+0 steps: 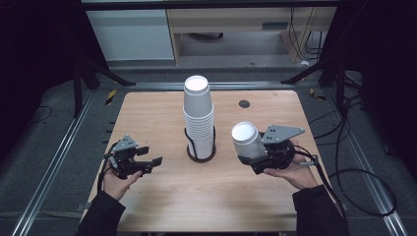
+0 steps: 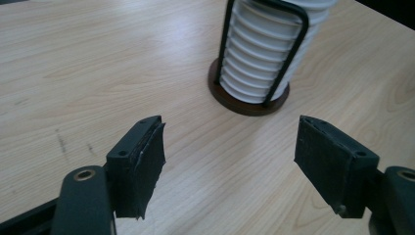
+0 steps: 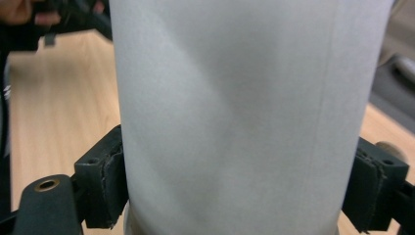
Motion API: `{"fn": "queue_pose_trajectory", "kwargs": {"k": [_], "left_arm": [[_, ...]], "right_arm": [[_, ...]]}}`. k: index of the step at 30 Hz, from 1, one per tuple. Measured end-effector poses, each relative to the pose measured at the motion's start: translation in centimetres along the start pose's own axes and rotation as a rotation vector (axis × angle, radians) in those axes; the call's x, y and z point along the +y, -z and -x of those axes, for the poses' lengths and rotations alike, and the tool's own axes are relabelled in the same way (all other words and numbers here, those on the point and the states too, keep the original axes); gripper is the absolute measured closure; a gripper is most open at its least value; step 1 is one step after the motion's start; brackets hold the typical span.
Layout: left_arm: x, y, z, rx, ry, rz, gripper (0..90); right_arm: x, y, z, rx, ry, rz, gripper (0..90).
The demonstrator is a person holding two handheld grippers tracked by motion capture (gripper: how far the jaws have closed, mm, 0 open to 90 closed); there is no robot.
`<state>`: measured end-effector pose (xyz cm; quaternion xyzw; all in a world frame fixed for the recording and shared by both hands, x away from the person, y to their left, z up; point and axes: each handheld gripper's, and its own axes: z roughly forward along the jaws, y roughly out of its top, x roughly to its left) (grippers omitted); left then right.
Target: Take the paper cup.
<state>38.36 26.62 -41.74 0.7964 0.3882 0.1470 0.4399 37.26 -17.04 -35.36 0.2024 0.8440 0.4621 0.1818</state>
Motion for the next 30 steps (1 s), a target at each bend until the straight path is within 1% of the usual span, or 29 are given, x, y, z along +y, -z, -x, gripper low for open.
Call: {"fn": "queue_pose_trajectory", "kwargs": {"k": [1, 2, 4, 5, 6, 8, 9, 10, 12, 13, 14, 15, 16, 18, 19, 20, 21, 22, 25, 26, 27, 28, 30], "left_arm": [[0.0, 0.0, 0.0, 0.0, 0.0, 0.0, 26.2], [0.2, -0.1, 0.4, -0.022, -0.018, -0.006, 26.2], [0.3, -0.2, 0.8, -0.042, -0.039, -0.015, 26.2], [0.3, -0.2, 0.8, -0.042, -0.039, -0.015, 26.2], [0.5, -0.3, 1.2, -0.061, -0.06, -0.017, 26.1], [0.6, -0.4, 1.6, -0.083, -0.08, -0.022, 26.0], [0.6, -0.4, 1.6, -0.083, -0.08, -0.022, 26.0], [0.7, -0.5, 2.0, -0.103, -0.1, -0.025, 26.0], [1.0, -0.5, 2.4, -0.125, -0.114, -0.019, 25.8], [1.0, -0.5, 2.4, -0.125, -0.114, -0.019, 25.8], [1.2, -0.4, 2.8, -0.142, -0.132, -0.015, 25.8], [1.2, -0.4, 2.8, -0.142, -0.132, -0.015, 25.8], [1.4, -0.4, 3.2, -0.149, -0.15, -0.009, 25.8], [1.7, -0.4, 3.6, -0.164, -0.169, -0.006, 25.5], [1.7, -0.4, 3.6, -0.164, -0.169, -0.006, 25.5], [2.0, -0.4, 4.0, -0.182, -0.185, 0.002, 25.5], [2.0, -0.4, 4.0, -0.182, -0.185, 0.002, 25.3], [2.2, -0.5, 4.5, -0.2, -0.204, 0.007, 25.0], [2.5, -0.6, 5.1, -0.227, -0.224, 0.009, 24.8], [2.5, -0.6, 5.1, -0.227, -0.224, 0.009, 24.8], [2.6, -0.7, 5.3, -0.235, -0.229, 0.009, 24.8], [2.7, -0.8, 5.6, -0.246, -0.238, 0.008, 24.8], [2.9, -1.0, 5.8, -0.263, -0.24, 0.008, 24.6]], "right_arm": [[-0.2, -0.2, 0.0, 0.011, 0.01, -0.011, 15.0], [-0.4, -0.4, -0.1, 0.023, 0.018, -0.028, 14.9], [-0.6, -0.7, -0.2, 0.048, 0.044, -0.065, 14.9], [-0.6, -0.7, -0.2, 0.048, 0.044, -0.065, 14.9], [-0.7, -1.1, -0.2, 0.071, 0.073, -0.107, 14.9], [-0.7, -1.5, -0.3, 0.101, 0.096, -0.142, 14.9], [-0.7, -1.5, -0.3, 0.101, 0.096, -0.142, 14.9], [-0.8, -1.8, -0.4, 0.134, 0.119, -0.177, 14.9], [-0.8, -2.2, -0.5, 0.159, 0.144, -0.198, 14.8], [-0.8, -2.2, -0.5, 0.159, 0.144, -0.198, 14.8], [-0.7, -2.5, -0.7, 0.187, 0.163, -0.212, 14.8], [-0.7, -2.5, -0.7, 0.187, 0.163, -0.212, 14.8], [-0.7, -2.8, -0.7, 0.21, 0.174, -0.224, 14.8], [-0.6, -3.1, -0.8, 0.229, 0.184, -0.236, 14.8], [-0.6, -3.1, -0.8, 0.229, 0.184, -0.236, 14.8], [-0.5, -3.4, -0.9, 0.25, 0.194, -0.245, 14.8], [-0.5, -3.4, -0.9, 0.25, 0.194, -0.245, 14.8], [-0.4, -3.7, -1.1, 0.265, 0.202, -0.25, 14.8], [-0.3, -4.3, -1.2, 0.284, 0.212, -0.257, 14.8], [-0.3, -4.3, -1.2, 0.284, 0.212, -0.257, 14.8], [-0.3, -4.5, -1.2, 0.288, 0.218, -0.264, 14.8], [-0.4, -4.9, -1.3, 0.301, 0.22, -0.271, 14.8], [-0.4, -5.2, -1.4, 0.307, 0.226, -0.288, 14.8]]}}
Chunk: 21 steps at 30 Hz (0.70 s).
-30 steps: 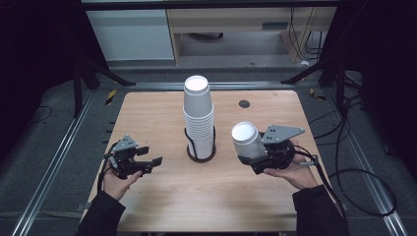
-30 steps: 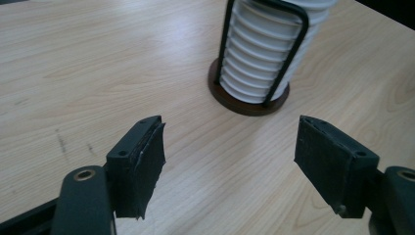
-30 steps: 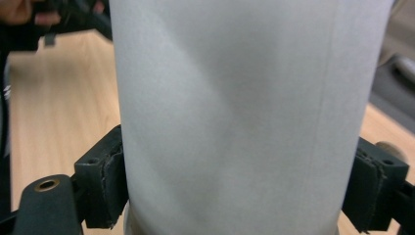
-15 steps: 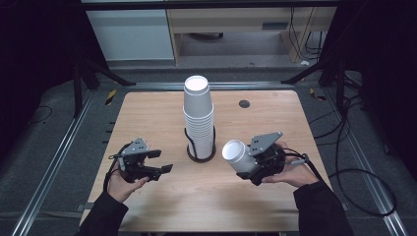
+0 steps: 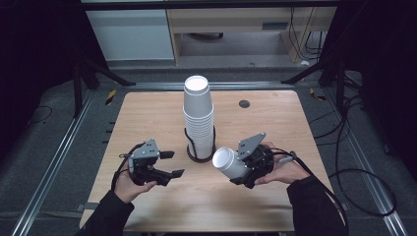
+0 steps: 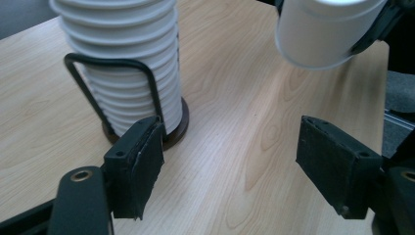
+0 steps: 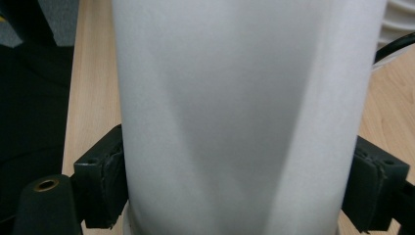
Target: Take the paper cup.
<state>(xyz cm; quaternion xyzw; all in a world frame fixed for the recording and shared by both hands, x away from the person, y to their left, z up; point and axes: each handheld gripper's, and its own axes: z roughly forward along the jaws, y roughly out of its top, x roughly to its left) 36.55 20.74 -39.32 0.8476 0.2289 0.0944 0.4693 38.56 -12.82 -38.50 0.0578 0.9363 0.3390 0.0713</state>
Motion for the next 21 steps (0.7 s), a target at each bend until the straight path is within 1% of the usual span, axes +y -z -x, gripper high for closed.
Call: {"fn": "queue_pose_trajectory", "kwargs": {"k": [1, 2, 5, 6, 8, 9, 10, 11, 13, 14, 15, 17, 21], "left_arm": [[0.0, 0.0, 0.0, 0.0, 0.0, 0.0, 24.5], [0.2, -0.3, 0.2, -0.01, -0.009, -0.007, 24.2], [0.5, -0.6, 0.4, -0.023, -0.019, -0.011, 23.0], [0.7, -0.9, 0.6, -0.035, -0.028, -0.013, 22.4], [1.0, -1.1, 0.9, -0.053, -0.039, -0.017, 21.2], [1.0, -1.1, 0.9, -0.053, -0.039, -0.017, 21.0], [1.1, -1.3, 1.0, -0.063, -0.045, -0.016, 20.6], [1.4, -1.6, 1.3, -0.083, -0.052, -0.021, 19.9], [1.5, -1.7, 1.4, -0.087, -0.057, -0.025, 19.7], [1.8, -2.0, 1.6, -0.096, -0.066, -0.03, 18.6], [1.8, -2.0, 1.6, -0.096, -0.066, -0.03, 18.3], [2.1, -2.3, 1.8, -0.113, -0.069, -0.034, 18.1], [2.6, -2.8, 2.2, -0.129, -0.083, -0.036, 16.2]], "right_arm": [[0.0, 0.0, 0.0, 0.0, 0.0, 0.0, 14.8], [0.2, -0.3, 0.0, 0.007, 0.014, -0.012, 14.9], [0.5, -0.6, 0.0, 0.013, 0.024, -0.013, 14.9], [0.9, -0.9, 0.0, 0.016, 0.032, -0.02, 14.8], [1.2, -1.1, 0.0, 0.02, 0.039, -0.017, 14.8], [1.2, -1.1, 0.0, 0.02, 0.039, -0.017, 14.8], [1.4, -1.2, 0.1, 0.022, 0.042, -0.016, 14.9], [1.5, -1.3, 0.1, 0.025, 0.045, -0.013, 14.8], [1.6, -1.3, 0.1, 0.024, 0.046, -0.015, 14.8], [1.7, -1.5, 0.1, 0.031, 0.055, -0.013, 14.8], [1.8, -1.6, 0.1, 0.033, 0.053, -0.015, 14.9], [1.8, -1.7, 0.0, 0.036, 0.059, -0.019, 14.9], [1.9, -2.0, 0.0, 0.042, 0.071, -0.023, 14.9]]}}
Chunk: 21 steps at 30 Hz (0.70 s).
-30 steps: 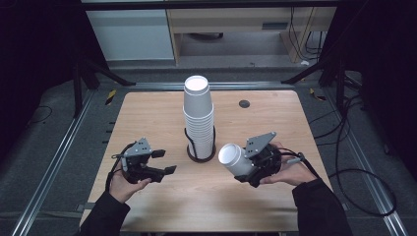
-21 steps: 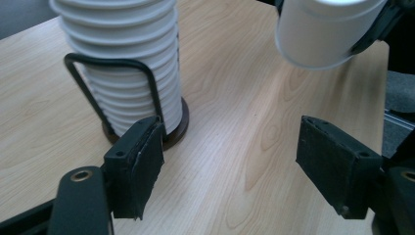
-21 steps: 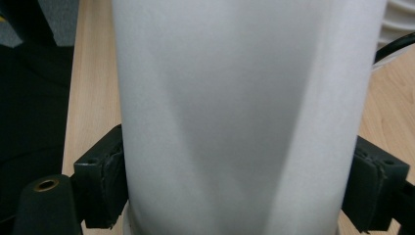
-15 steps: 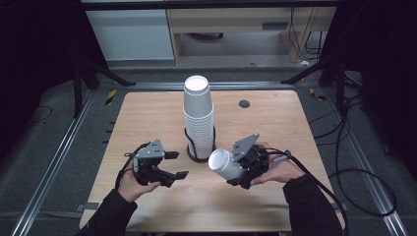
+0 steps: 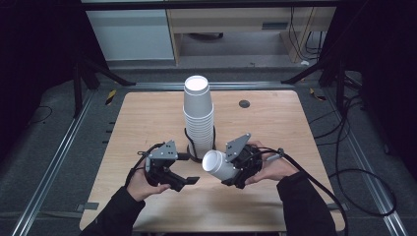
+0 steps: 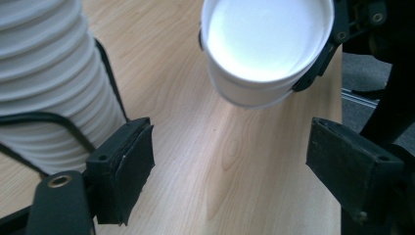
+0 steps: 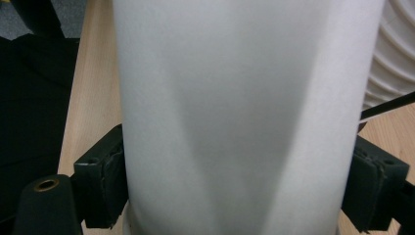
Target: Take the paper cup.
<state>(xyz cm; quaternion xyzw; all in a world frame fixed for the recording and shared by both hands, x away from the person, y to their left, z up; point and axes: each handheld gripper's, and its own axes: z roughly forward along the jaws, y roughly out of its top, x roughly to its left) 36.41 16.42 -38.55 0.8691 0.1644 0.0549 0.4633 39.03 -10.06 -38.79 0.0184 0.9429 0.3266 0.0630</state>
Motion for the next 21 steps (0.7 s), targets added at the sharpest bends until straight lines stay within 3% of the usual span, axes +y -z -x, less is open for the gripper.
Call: {"fn": "queue_pose_trajectory", "kwargs": {"k": [7, 21], "left_arm": [[1.1, -1.2, 0.5, -0.037, -0.022, -0.011, 15.0], [1.8, -2.6, 0.8, -0.066, -0.015, -0.03, 12.4]], "right_arm": [[0.0, -0.6, -0.2, 0.028, 0.015, -0.012, 14.9], [0.5, -1.7, -0.6, 0.056, 0.04, -0.031, 14.9]]}}
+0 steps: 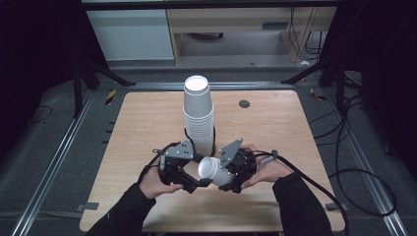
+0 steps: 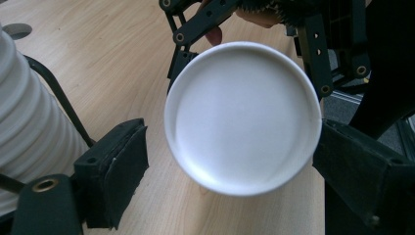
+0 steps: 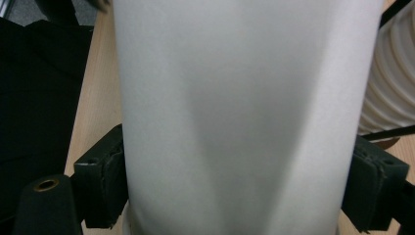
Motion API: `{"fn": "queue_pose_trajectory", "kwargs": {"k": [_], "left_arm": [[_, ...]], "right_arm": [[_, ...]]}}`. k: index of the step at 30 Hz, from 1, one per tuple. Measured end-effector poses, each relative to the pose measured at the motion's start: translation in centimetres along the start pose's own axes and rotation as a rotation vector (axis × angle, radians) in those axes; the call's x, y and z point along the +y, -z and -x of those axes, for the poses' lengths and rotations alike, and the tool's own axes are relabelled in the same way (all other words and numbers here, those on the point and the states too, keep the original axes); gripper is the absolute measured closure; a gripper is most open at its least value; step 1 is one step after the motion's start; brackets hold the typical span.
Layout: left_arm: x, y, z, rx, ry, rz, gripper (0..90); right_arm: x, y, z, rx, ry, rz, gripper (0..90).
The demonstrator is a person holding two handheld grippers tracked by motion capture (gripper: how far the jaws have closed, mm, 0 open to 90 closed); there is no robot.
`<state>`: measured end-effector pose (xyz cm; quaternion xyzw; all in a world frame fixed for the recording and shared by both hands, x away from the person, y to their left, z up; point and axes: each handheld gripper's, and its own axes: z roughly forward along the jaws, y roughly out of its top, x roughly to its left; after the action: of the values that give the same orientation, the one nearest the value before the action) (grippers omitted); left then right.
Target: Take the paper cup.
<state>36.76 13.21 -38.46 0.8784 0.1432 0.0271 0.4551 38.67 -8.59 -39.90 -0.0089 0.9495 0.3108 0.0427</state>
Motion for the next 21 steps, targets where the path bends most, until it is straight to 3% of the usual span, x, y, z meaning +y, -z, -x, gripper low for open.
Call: {"fn": "queue_pose_trajectory", "kwargs": {"k": [21], "left_arm": [[0.1, -1.9, -0.3, -0.044, 0.011, -0.05, 17.7]], "right_arm": [[0.7, -1.0, -0.1, 0.024, 0.016, 0.008, 14.9]]}}
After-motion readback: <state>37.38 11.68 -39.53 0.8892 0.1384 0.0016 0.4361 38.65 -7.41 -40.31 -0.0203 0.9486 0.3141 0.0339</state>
